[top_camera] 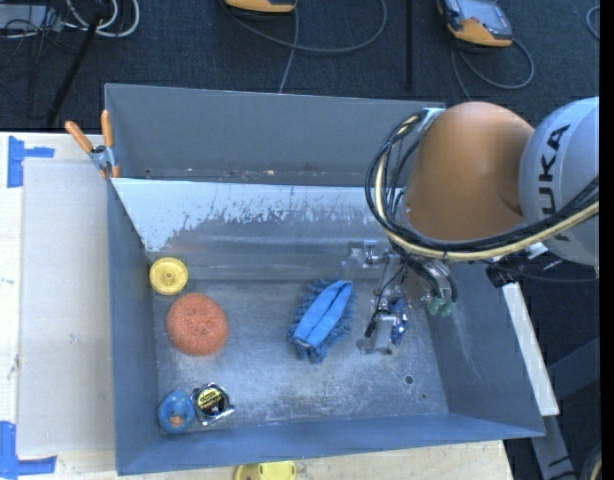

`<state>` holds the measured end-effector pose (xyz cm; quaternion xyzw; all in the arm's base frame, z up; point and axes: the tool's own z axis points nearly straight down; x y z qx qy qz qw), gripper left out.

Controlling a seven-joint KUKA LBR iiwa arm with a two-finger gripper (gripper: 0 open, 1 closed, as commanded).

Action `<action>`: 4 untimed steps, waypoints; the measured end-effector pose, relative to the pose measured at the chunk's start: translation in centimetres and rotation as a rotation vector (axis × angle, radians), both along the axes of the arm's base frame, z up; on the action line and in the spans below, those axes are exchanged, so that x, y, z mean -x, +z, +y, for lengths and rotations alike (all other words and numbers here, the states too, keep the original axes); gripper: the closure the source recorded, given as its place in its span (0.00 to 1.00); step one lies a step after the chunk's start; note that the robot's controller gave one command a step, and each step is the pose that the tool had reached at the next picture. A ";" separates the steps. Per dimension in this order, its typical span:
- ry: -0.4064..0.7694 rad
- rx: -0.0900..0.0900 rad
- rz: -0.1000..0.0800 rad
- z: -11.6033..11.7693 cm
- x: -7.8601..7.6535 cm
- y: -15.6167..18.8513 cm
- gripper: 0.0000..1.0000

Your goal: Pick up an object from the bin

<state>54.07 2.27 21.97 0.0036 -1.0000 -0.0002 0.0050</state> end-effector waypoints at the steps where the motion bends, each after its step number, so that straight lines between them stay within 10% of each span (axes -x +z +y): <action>1: -0.001 0.000 -0.009 0.0 -0.2 0.4 0.00; 4: 0.152 -0.001 -0.009 1.6 -3.6 -11.6 0.00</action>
Offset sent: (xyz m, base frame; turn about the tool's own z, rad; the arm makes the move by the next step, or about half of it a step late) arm 0.0233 0.0312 -0.0776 -0.1080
